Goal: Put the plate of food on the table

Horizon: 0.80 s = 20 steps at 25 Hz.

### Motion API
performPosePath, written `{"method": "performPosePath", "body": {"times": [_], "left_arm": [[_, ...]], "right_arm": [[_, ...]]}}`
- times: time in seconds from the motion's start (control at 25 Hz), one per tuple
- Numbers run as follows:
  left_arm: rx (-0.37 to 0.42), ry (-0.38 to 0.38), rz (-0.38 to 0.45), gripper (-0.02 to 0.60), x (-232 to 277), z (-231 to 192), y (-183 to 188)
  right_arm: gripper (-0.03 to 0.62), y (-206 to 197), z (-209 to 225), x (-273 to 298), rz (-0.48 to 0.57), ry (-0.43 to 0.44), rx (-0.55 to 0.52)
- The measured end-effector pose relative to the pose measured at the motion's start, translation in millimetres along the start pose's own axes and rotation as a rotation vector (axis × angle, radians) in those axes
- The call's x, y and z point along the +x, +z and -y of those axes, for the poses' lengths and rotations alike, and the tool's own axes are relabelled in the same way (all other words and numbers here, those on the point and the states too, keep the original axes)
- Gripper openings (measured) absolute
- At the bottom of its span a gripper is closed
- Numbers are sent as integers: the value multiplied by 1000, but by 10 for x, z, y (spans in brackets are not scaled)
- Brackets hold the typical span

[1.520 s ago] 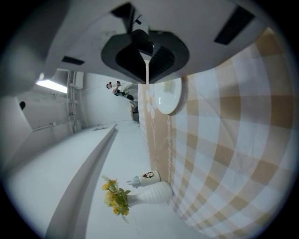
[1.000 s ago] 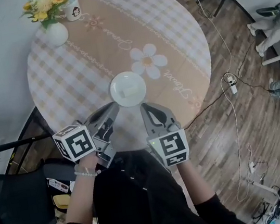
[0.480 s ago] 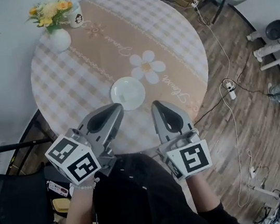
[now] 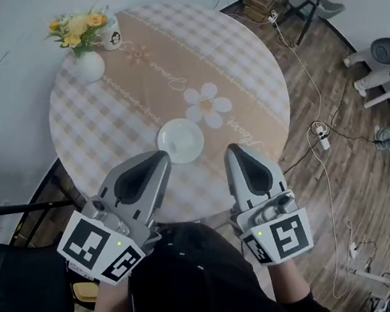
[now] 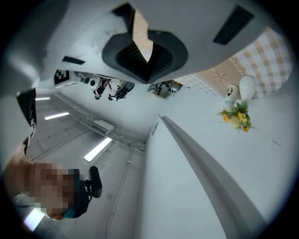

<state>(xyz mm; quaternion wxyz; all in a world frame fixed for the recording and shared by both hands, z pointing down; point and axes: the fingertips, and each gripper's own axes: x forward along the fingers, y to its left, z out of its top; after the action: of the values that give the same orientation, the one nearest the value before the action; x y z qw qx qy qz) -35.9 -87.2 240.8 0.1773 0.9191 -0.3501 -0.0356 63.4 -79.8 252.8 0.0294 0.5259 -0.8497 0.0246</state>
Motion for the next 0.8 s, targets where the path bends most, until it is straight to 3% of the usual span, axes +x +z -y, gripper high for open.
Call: {"method": "performPosePath", "body": {"times": [0.24,0.8], "left_arm": [[75,11,26,2,-34,76,121],[90,2,21,2,-20,94,98]], "right_arm": [[0,145,-3,-33,31,5,-18],[0,180,-67,-48,31,6,-49]]}}
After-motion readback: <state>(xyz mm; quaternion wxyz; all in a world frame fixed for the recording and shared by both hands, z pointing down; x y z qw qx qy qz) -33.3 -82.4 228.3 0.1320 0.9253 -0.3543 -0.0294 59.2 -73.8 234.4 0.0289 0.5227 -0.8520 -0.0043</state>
